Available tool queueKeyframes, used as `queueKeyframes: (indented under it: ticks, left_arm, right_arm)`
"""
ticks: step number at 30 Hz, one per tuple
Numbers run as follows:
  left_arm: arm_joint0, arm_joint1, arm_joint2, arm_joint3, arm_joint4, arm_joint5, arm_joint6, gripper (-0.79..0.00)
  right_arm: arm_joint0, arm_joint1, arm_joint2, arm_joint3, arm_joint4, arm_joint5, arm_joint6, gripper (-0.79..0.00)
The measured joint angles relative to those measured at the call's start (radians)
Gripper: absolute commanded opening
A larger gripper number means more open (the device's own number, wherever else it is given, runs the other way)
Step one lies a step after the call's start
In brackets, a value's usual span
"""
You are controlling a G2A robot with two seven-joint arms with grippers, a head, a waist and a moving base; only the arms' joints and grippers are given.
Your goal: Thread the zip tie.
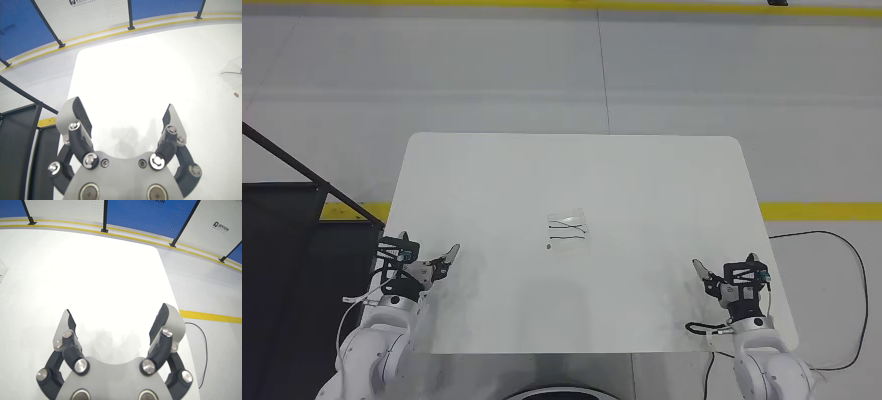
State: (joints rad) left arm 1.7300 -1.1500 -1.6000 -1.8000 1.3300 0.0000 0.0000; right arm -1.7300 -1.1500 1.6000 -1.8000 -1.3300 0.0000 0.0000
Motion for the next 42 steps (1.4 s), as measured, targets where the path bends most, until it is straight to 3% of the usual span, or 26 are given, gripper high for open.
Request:
queueKeyframes:
  ticks: [11, 15, 18, 22, 27, 32, 38, 42]
  left_arm:
    - [0.014, 0.002, 0.008, -0.015, 0.049, -0.037, 0.03, 0.0]
    - [0.023, 0.001, 0.024, -0.076, 0.076, -0.05, -0.04, 0.0]
    - [0.014, 0.003, 0.036, -0.139, 0.061, -0.109, -0.144, 0.0]
    - [-0.039, 0.01, 0.04, -0.208, -0.033, -0.259, -0.354, 0.0]
    - [-0.154, 0.02, 0.038, -0.198, -0.259, -0.443, -0.641, 0.0]
    - [-0.247, 0.022, 0.049, -0.176, -0.437, -0.403, -0.84, 0.0]
    - [-0.244, 0.022, 0.049, -0.177, -0.429, -0.402, -0.828, 0.0]
    - [-0.244, 0.015, 0.095, -0.187, -0.41, -0.311, -0.82, 0.0]
  right_arm:
    - [0.0, 0.0, 0.0, 0.0, 0.0, 0.0, 0.0, 0.0]
    - [0.0, 0.0, 0.0, 0.0, 0.0, 0.0, 0.0, 0.0]
    - [0.0, 0.0, 0.0, 0.0, 0.0, 0.0, 0.0, 0.0]
    - [0.0, 0.0, 0.0, 0.0, 0.0, 0.0, 0.0, 0.0]
    - [0.0, 0.0, 0.0, 0.0, 0.0, 0.0, 0.0, 0.0]
    - [0.0, 0.0, 0.0, 0.0, 0.0, 0.0, 0.0, 0.0]
    - [0.0, 0.0, 0.0, 0.0, 0.0, 0.0, 0.0, 0.0]
    - [0.0, 0.0, 0.0, 0.0, 0.0, 0.0, 0.0, 0.0]
